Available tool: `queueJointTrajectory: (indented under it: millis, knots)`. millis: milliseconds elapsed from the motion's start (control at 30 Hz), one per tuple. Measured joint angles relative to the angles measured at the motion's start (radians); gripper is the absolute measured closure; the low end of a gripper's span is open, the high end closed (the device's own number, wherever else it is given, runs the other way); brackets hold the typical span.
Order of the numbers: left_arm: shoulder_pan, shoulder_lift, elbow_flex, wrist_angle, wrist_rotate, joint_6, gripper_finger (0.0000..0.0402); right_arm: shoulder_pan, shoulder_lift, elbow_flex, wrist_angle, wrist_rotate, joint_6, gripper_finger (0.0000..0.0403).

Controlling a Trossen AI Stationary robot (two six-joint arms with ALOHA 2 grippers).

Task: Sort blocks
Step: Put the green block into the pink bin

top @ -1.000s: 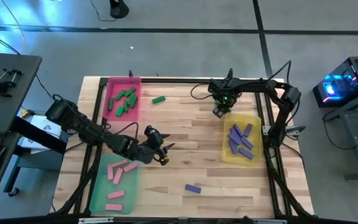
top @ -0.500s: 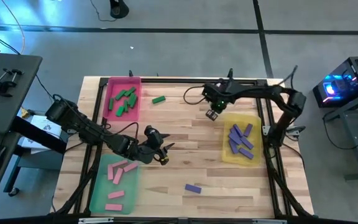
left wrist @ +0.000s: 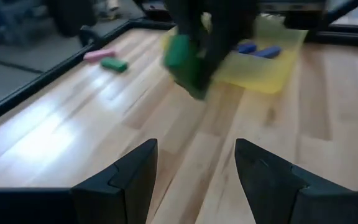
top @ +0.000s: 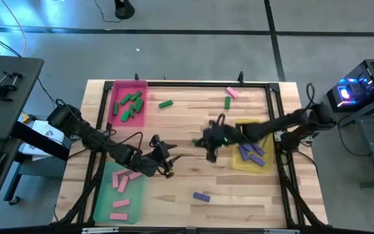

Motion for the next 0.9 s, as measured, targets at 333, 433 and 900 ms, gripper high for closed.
queueJointTrajectory:
  millis: [333, 433, 900]
  knots:
    - [-0.004, 0.0, -0.138, 0.625, 0.25, 0.369, 0.02, 0.339, 0.004, -0.134, 0.541, 0.276, -0.111, 0.0371]
    - [0.001, 0.013, -0.145, 0.761, 0.339, 0.419, 0.02, 0.389, 0.004, -0.132, 0.573, 0.336, -0.131, 0.037]
    - [0.013, 0.217, 0.022, 0.899, 0.408, 0.495, 0.02, 0.413, 0.004, -0.121, 0.594, 0.371, -0.149, 0.0369]
